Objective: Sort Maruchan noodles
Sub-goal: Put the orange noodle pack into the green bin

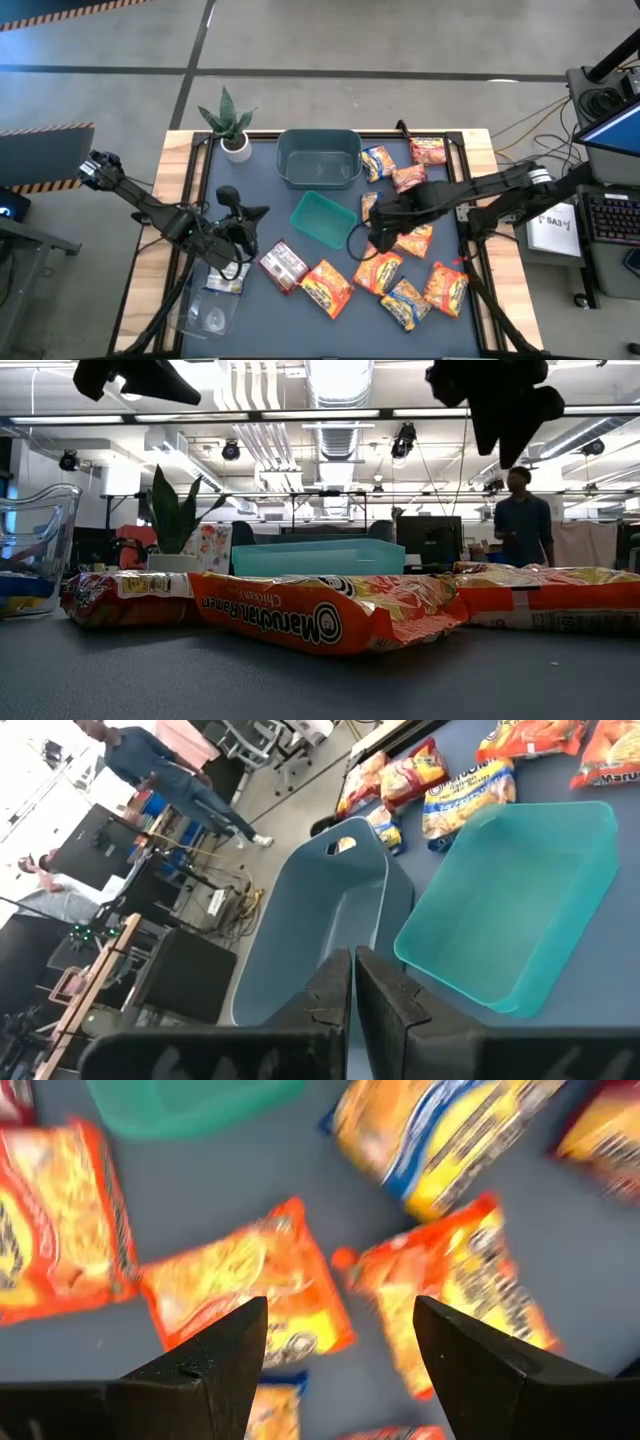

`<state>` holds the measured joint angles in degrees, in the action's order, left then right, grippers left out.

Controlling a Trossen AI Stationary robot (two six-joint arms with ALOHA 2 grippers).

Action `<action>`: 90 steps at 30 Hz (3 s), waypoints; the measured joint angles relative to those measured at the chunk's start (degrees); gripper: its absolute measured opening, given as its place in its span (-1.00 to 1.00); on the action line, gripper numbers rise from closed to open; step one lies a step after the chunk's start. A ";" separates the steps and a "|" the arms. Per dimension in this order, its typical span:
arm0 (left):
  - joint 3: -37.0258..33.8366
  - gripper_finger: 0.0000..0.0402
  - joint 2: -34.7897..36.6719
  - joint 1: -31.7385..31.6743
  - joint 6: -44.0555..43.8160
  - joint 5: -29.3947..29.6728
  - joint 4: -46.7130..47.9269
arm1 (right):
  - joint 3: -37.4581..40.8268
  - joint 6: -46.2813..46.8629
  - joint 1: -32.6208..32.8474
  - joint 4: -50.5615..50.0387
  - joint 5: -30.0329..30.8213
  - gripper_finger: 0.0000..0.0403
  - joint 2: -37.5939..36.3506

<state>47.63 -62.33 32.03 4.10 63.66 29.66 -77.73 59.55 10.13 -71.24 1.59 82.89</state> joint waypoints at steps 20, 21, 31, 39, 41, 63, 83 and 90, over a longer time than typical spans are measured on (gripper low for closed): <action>-0.10 -0.99 -1.18 0.00 0.79 -5.18 -3.88 | 2.58 20.32 13.82 1.72 -2.29 0.19 8.01; -0.01 -0.99 -1.42 0.00 1.31 -5.21 -4.66 | 2.86 21.16 14.67 1.73 -1.21 0.19 7.92; 1.19 -0.99 -3.81 0.00 2.27 -5.25 -6.33 | 3.28 27.50 17.10 1.39 2.97 0.19 8.16; 1.19 -0.99 -5.20 0.00 3.56 -5.20 -6.46 | 3.28 27.44 16.98 1.60 3.03 0.19 8.16; 1.19 -0.99 -5.30 0.00 3.78 -5.18 -6.65 | 3.32 26.92 16.98 1.60 3.09 0.19 8.16; 1.19 -0.99 -5.35 0.00 3.51 -5.16 -7.05 | 29.39 32.43 20.73 30.96 9.93 0.19 -5.91; 1.19 -0.99 -14.94 -0.33 11.78 -18.21 -41.73 | 46.92 38.42 24.15 51.57 9.85 0.13 -16.02; 5.04 -0.99 -24.88 -0.39 14.13 -18.93 -52.82 | 46.71 34.11 24.15 51.86 8.82 0.12 -16.04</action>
<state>52.67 -87.20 31.64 18.23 44.73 -23.16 -31.02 93.66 34.28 -19.37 10.42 66.85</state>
